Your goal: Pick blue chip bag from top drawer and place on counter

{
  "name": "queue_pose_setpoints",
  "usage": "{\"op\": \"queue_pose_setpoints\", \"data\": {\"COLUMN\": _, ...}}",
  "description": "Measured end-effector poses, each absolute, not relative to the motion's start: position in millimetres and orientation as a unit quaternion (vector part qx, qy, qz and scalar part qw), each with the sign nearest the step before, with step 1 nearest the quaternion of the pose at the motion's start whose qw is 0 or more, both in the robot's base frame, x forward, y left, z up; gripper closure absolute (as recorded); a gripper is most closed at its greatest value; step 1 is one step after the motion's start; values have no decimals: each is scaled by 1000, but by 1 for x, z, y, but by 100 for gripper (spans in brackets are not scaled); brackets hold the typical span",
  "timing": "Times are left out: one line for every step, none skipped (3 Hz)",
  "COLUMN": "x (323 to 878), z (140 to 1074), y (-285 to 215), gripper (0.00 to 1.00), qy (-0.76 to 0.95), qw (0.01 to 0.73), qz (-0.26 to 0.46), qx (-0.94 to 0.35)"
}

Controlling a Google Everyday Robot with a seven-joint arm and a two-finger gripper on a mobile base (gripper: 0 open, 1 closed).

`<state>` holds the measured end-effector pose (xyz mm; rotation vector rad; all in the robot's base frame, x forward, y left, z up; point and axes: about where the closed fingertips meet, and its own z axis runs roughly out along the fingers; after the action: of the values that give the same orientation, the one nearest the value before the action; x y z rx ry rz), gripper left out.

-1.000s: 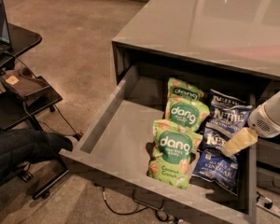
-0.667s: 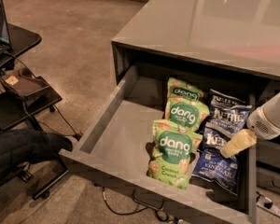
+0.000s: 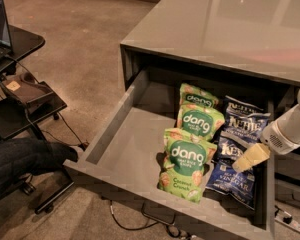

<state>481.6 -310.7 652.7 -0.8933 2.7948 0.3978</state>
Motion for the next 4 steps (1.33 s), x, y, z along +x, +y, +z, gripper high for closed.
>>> {"op": "queue_pose_setpoints", "data": {"x": 484, "z": 653, "y": -309, "gripper": 8, "qy": 940, "qw": 90, "qz": 138, "qx": -299}}
{"op": "queue_pose_setpoints", "data": {"x": 484, "z": 656, "y": -306, "gripper": 8, "qy": 939, "qw": 91, "qz": 141, "qx": -301}}
{"op": "queue_pose_setpoints", "data": {"x": 484, "z": 661, "y": -306, "gripper": 10, "qy": 939, "qw": 91, "qz": 141, "qx": -301}}
{"op": "queue_pose_setpoints", "data": {"x": 482, "z": 672, "y": -296, "gripper": 10, "qy": 934, "qw": 115, "qz": 136, "qx": -309}}
